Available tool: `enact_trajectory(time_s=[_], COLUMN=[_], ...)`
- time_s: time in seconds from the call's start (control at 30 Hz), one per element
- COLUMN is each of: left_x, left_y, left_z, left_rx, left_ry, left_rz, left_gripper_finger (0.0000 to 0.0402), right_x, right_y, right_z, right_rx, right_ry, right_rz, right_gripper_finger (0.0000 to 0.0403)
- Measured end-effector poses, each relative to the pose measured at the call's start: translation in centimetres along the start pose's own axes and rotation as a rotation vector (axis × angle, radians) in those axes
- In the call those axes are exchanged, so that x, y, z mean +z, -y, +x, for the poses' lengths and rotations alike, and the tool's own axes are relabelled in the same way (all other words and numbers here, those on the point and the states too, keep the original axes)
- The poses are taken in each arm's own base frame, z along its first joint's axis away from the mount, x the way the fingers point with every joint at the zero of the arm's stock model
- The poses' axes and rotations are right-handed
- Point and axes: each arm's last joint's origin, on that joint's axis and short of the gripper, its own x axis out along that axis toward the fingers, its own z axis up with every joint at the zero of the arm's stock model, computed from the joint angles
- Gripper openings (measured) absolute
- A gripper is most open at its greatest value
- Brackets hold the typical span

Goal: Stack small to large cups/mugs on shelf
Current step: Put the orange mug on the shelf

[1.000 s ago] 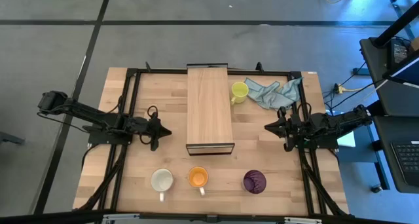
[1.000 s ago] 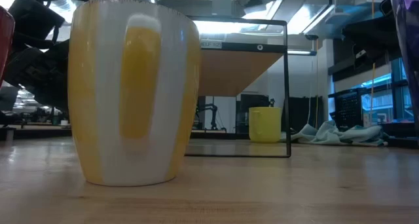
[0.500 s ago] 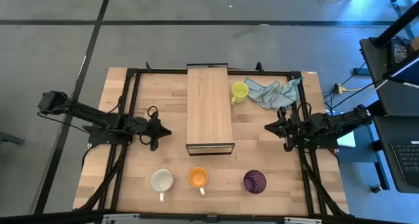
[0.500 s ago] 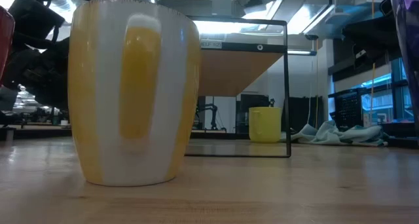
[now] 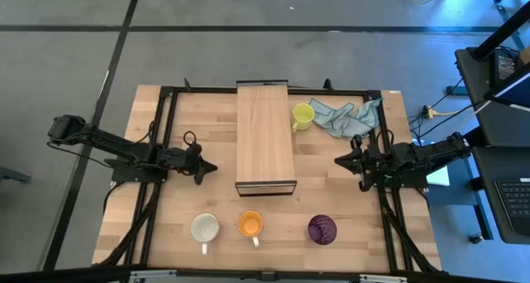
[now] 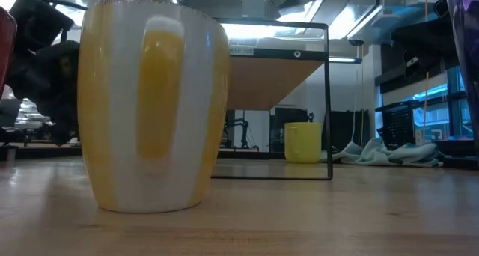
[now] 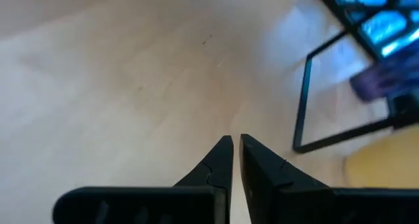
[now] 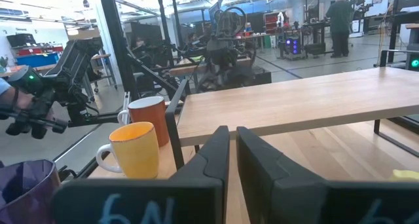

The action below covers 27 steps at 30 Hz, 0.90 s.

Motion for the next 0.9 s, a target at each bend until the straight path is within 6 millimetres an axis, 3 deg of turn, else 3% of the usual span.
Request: enact_trajectory(time_s=[0.43, 0.77, 0.9], left_x=[-0.01, -0.01, -0.02], left_y=[-0.01, -0.01, -0.01], left_z=[0.0, 0.0, 0.0], left_rx=[0.001, 0.001, 0.001], left_ry=[0.0, -0.001, -0.002], left_rz=[-0.517, -0.542, -0.444], left_gripper_finger=[0.0023, 0.0023, 0.0023], right_x=[0.0, 0.0, 0.01], right_y=[0.0, 0.0, 0.0], right_z=[0.0, 0.0, 0.0], right_rx=[0.0, 0.0, 0.0], right_ry=[0.0, 0.0, 0.0], right_rz=[0.001, 0.001, 0.001], right_gripper_finger=[0.0032, 0.0032, 0.0032])
